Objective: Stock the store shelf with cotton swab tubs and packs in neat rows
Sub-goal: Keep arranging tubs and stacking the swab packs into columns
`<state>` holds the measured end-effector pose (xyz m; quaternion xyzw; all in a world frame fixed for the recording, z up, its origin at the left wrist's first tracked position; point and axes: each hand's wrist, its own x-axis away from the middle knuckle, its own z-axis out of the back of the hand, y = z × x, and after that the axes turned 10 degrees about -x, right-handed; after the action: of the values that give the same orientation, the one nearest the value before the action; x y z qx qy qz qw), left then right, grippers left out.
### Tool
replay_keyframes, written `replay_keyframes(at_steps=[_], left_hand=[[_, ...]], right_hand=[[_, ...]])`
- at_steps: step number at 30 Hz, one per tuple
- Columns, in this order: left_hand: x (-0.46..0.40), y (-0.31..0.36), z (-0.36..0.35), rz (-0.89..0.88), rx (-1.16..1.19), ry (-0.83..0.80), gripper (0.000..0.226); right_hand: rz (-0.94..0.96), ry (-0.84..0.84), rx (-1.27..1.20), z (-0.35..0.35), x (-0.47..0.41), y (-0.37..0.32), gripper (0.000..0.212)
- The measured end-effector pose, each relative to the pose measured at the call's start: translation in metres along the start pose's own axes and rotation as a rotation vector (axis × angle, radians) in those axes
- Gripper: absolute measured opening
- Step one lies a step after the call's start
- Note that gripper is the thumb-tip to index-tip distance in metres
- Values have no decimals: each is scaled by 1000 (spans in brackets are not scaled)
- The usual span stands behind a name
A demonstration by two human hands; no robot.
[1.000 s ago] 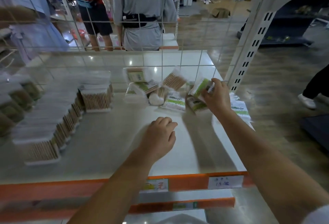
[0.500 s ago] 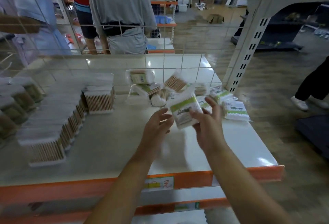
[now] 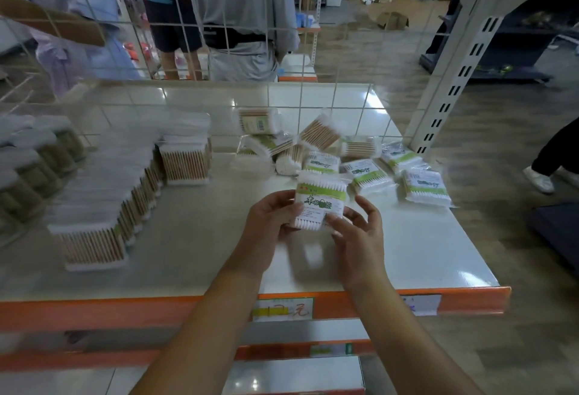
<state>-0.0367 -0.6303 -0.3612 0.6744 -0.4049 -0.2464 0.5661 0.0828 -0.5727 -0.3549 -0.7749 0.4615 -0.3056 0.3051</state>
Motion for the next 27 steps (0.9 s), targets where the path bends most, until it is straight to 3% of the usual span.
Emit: replay_keyframes(at_steps=[9, 16, 19, 21, 24, 27], left_hand=[[2, 3, 1, -30, 43, -22, 29], [6, 3, 1, -117, -5, 28, 21], [9, 3, 0, -223, -224, 79, 25], [11, 1, -5, -313, -431, 102, 29], [17, -4, -15, -470, -694, 96, 26], [18, -9, -16, -590, -880, 81, 13]], right_hand=[[201, -89, 128, 3, 3, 3, 27], [272, -64, 355, 4, -1, 11, 16], [427, -95, 641, 2, -1, 18, 8], [463, -140, 753, 0, 0, 21, 27], [338, -187, 593, -3, 2, 17, 30], [333, -166, 476, 1, 1, 15, 38]])
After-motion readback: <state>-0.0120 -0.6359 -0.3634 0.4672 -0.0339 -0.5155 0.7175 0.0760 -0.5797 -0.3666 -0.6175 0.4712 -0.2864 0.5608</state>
